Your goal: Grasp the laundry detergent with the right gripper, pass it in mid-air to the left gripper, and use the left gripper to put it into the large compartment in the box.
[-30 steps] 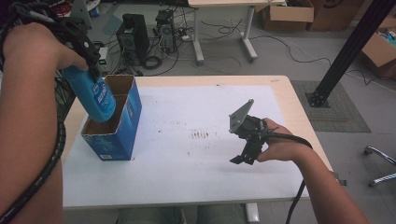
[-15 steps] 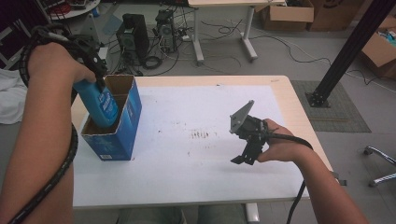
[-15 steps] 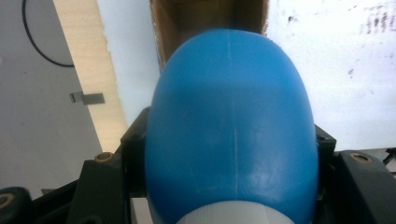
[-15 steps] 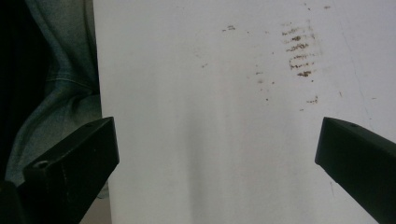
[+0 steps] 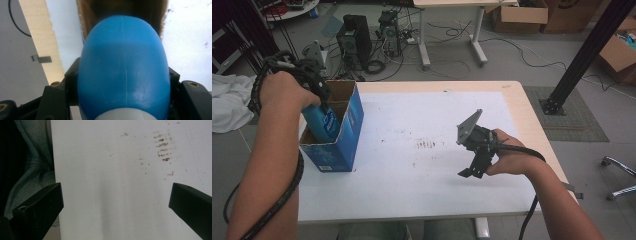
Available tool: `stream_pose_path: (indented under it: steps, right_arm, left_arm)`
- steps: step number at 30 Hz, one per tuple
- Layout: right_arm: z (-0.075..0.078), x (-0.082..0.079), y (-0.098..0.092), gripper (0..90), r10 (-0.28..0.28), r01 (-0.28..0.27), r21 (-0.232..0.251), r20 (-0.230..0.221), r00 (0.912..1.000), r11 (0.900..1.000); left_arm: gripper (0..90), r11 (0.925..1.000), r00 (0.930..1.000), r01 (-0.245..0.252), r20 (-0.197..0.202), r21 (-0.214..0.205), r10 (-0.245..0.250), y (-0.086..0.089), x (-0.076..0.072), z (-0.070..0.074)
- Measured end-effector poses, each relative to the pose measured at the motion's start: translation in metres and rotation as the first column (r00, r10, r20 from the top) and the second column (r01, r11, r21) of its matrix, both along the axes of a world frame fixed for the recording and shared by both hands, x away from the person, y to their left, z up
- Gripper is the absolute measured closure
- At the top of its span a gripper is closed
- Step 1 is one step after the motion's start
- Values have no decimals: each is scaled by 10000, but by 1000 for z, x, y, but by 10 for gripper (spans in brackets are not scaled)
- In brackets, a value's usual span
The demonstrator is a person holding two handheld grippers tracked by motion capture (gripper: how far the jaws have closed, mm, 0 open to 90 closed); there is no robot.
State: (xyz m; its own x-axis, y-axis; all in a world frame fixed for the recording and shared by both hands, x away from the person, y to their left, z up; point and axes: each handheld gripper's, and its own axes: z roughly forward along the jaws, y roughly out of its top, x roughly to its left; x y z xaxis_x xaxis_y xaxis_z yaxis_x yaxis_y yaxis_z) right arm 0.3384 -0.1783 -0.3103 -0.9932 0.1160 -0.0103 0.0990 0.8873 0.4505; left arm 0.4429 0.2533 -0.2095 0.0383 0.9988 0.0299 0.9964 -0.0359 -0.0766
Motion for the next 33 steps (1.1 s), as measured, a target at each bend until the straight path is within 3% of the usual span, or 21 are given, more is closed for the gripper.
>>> stream_pose_path:
  steps: [10,33]
  right_arm:
    - [-4,-1,1,0,-13,13,2,-82,10000,10000]
    - [-10,2,-3,0,-113,111,-63,-313,9994,9999]
  left_arm:
    - [390,9998,9998,180,-63,-80,-180,-2,2,-33]
    - [390,9995,9993,281,-244,-117,-284,-1,9,-78]
